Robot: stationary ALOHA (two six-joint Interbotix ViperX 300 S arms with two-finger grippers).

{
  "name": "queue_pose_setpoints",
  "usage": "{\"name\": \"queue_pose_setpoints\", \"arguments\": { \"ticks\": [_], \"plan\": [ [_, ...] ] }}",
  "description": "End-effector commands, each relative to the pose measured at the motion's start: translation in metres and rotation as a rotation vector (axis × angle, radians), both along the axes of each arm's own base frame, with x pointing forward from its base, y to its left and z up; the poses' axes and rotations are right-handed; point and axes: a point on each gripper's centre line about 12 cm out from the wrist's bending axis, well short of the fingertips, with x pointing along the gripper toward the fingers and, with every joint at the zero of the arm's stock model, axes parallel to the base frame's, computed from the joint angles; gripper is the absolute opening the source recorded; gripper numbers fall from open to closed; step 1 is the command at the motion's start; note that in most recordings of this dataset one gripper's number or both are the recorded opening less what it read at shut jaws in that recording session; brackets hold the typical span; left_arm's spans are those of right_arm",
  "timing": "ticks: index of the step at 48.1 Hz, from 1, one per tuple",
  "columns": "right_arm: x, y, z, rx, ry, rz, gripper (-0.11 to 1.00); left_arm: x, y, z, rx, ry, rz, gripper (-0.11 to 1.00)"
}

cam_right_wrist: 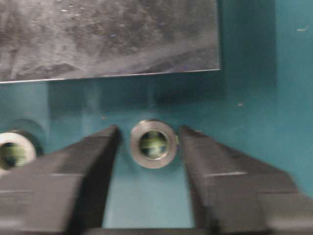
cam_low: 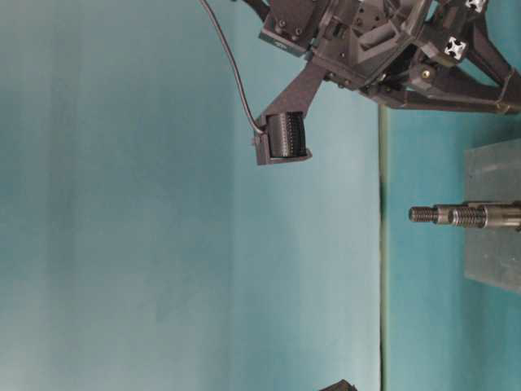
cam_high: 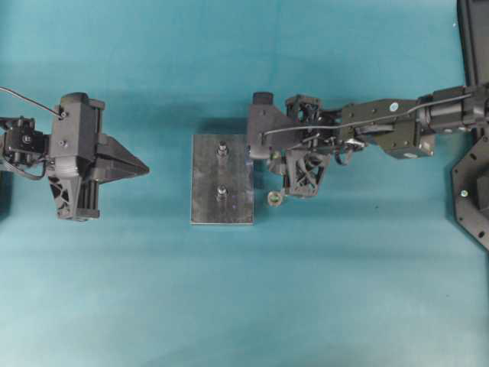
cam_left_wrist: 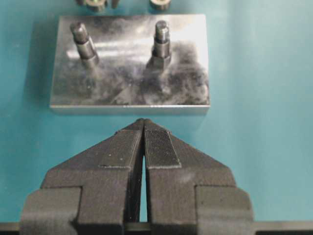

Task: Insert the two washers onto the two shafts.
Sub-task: 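Close the right gripper on the upper washer and lift it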

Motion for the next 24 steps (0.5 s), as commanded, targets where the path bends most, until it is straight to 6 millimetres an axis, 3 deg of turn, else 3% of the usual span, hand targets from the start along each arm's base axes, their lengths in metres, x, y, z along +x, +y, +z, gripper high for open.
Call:
{"name": "queue_pose_setpoints", "arguments": {
  "ticks": [1,12,24],
  "plan": [
    [0.002,-0.003,0.007,-0.008,-0.009,0.003,0.32,0.005,0.000,0.011,0.003,-0.037,-0.002,0.00],
    [0.005,-0.005,0.014,-0.007,-0.021,-0.008,0.32,0.005,0.001,0.010,0.003,-0.034,0.000,0.00],
    [0.021,-0.007,0.074,-0.039,-0.102,0.010,0.32,0.005,0.001,0.010,0.003,-0.035,0.000,0.00]
  ]
}}
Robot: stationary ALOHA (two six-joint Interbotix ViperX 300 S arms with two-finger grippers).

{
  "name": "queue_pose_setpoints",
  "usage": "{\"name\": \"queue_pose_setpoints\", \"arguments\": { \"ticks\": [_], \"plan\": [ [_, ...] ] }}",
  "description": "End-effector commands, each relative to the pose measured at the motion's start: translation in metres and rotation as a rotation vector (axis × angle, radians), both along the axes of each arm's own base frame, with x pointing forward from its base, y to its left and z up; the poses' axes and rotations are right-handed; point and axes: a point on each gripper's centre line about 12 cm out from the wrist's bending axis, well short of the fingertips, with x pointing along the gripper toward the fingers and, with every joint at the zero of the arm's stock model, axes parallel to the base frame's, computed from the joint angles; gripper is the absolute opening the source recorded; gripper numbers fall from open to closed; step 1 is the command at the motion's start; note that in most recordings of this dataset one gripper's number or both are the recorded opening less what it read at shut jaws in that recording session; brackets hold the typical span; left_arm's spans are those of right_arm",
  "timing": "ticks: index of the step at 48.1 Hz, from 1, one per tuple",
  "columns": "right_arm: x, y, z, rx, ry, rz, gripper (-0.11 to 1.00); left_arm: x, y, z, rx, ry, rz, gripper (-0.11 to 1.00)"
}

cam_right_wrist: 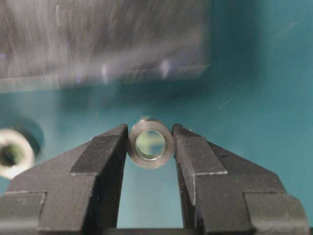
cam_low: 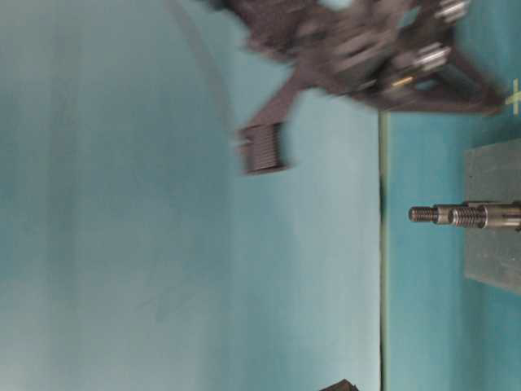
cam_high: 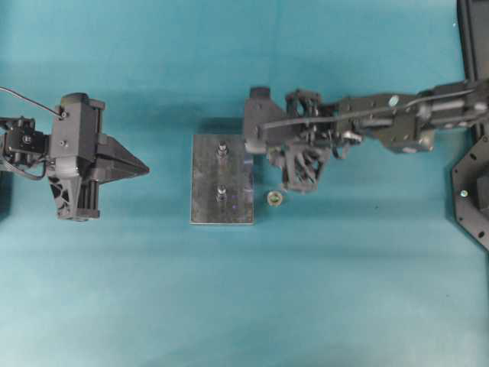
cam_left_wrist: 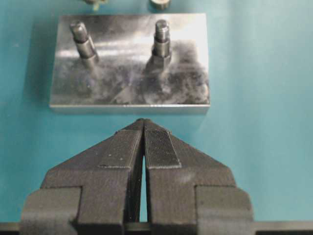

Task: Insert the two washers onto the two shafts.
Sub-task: 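Close the right gripper on the upper washer and lift it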

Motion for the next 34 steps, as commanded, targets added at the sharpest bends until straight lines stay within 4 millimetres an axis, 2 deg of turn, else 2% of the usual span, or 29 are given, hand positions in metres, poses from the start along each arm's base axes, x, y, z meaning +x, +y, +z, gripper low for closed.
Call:
{"name": "queue_pose_setpoints", "arguments": {
  "ticks": [1,5,10,21,34],
  "plan": [
    [0.010,-0.001,0.042,-0.032,-0.088,0.020,0.32,0.005,0.001,0.009,0.003,-0.032,0.000,0.00],
    [0.017,-0.001,0.059,-0.039,-0.118,0.021,0.32,0.006,0.001,0.009,0.003,-0.029,0.000,0.00],
    [0.025,-0.001,0.071,-0.041,-0.139,0.024,0.32,0.006,0.001,0.008,0.003,-0.024,0.000,0.00],
    [0.040,0.002,0.082,-0.039,-0.172,0.027,0.32,0.007,0.000,0.006,0.002,-0.034,-0.001,0.00],
    [0.058,0.003,0.084,-0.040,-0.189,0.035,0.32,0.007,0.001,0.008,0.002,-0.052,0.000,0.00]
  ]
}}
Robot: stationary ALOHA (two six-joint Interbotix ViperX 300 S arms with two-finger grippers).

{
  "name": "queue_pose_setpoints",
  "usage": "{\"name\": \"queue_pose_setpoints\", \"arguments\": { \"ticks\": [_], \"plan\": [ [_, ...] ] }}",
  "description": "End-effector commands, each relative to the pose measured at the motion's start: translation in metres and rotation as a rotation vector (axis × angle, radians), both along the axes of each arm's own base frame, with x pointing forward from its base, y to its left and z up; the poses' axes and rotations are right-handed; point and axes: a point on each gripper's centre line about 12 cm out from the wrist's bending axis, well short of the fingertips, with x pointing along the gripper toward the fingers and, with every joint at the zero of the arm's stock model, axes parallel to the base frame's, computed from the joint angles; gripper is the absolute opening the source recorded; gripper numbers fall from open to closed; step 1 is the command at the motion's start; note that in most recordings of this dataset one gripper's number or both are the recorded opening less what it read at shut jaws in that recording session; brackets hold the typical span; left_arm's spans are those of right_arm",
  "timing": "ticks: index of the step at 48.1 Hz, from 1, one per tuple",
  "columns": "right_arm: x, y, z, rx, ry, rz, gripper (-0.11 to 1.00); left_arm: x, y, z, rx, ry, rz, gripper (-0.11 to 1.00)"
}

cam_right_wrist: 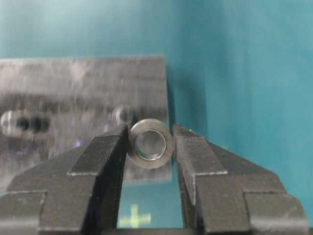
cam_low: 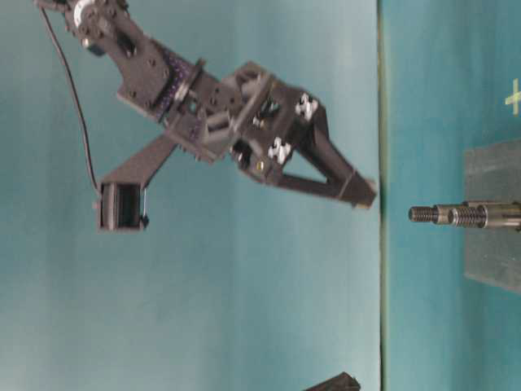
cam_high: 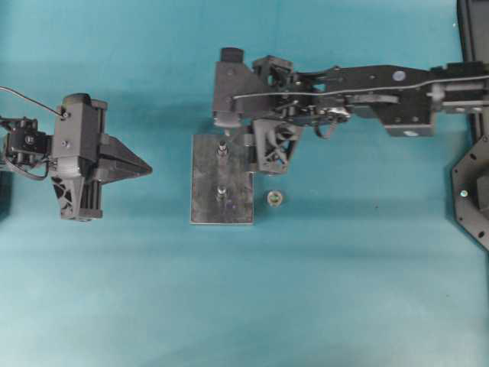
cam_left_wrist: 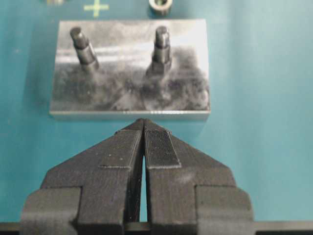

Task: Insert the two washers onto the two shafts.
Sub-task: 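Close the right gripper on the upper washer and lift it, then lower the held washer onto the upper shaft and release it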

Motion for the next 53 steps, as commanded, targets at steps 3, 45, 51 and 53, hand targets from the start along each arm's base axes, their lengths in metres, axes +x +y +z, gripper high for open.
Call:
{"name": "queue_pose_setpoints", "arguments": {
  "ticks": [3,45,51,53],
  "plan": [
    [0.012,0.004,0.014,-0.005,-0.044,0.012,0.32,0.004,0.001,0.009,0.001,-0.034,0.003,0.00],
    [0.019,0.008,-0.019,0.014,0.038,0.021,0.32,0.004,0.001,0.008,-0.001,-0.035,0.002,0.00],
    [0.021,0.008,-0.015,0.014,0.027,0.019,0.32,0.004,0.001,0.008,-0.001,-0.035,0.004,0.00],
    [0.022,0.008,-0.015,0.015,0.026,0.017,0.32,0.003,0.001,0.007,-0.001,-0.034,0.004,0.00]
  ]
}}
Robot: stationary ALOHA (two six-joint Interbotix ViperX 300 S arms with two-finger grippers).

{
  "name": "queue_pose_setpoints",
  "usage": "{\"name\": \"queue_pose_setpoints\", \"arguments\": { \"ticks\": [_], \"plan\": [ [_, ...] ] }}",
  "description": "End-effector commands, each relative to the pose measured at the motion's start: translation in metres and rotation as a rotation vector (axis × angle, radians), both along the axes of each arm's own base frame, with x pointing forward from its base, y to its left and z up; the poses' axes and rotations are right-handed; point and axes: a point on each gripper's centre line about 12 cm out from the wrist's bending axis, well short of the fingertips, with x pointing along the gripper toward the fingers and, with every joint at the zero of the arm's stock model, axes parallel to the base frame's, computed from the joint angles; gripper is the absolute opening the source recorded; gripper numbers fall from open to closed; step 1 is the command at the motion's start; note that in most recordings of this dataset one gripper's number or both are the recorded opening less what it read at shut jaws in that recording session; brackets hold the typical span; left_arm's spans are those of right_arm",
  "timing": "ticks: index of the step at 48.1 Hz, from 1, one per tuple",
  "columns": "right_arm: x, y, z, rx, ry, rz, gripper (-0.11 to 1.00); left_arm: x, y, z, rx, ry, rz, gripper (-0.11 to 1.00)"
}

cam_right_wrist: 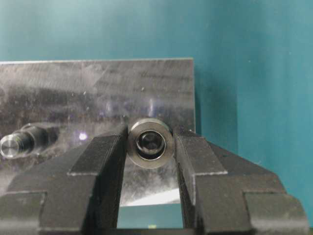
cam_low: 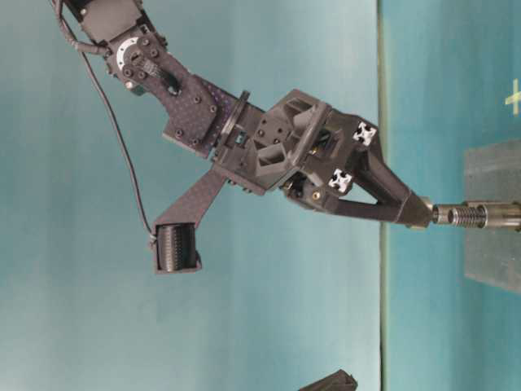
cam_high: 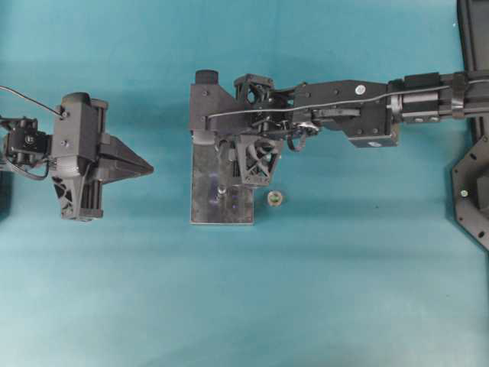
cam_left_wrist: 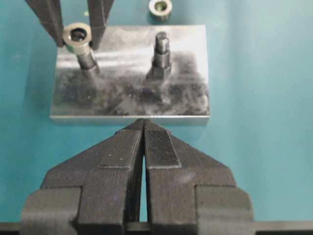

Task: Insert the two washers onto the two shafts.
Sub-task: 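Lower the held washer onto the upper shaft and release it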

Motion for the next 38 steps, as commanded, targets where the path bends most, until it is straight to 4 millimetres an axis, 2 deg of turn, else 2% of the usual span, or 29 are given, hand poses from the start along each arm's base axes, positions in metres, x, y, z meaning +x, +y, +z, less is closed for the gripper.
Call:
{"name": "queue_pose_setpoints", "arguments": {
  "ticks": [1,21,22,30,32,38],
  "plan": [
    [0.007,-0.001,0.019,-0.005,-0.054,-0.003,0.32,0.002,0.000,0.006,0.002,-0.021,0.001,0.00],
    [0.005,-0.003,0.010,0.003,0.000,-0.009,0.34,0.003,0.001,0.006,-0.001,-0.025,0.002,0.00],
    [0.005,-0.003,0.010,0.003,0.000,-0.010,0.36,0.003,0.001,0.006,-0.001,-0.023,0.002,0.00],
    [0.006,-0.004,0.010,0.011,-0.006,-0.024,0.79,0.002,0.000,0.006,-0.001,-0.023,0.001,0.00],
    [0.008,-0.004,0.013,0.011,-0.019,-0.028,0.83,0.003,0.001,0.007,-0.001,-0.026,0.002,0.00],
    [0.010,-0.006,0.017,0.013,-0.030,-0.035,0.82,0.004,0.000,0.008,-0.001,-0.029,0.001,0.00]
  ]
}}
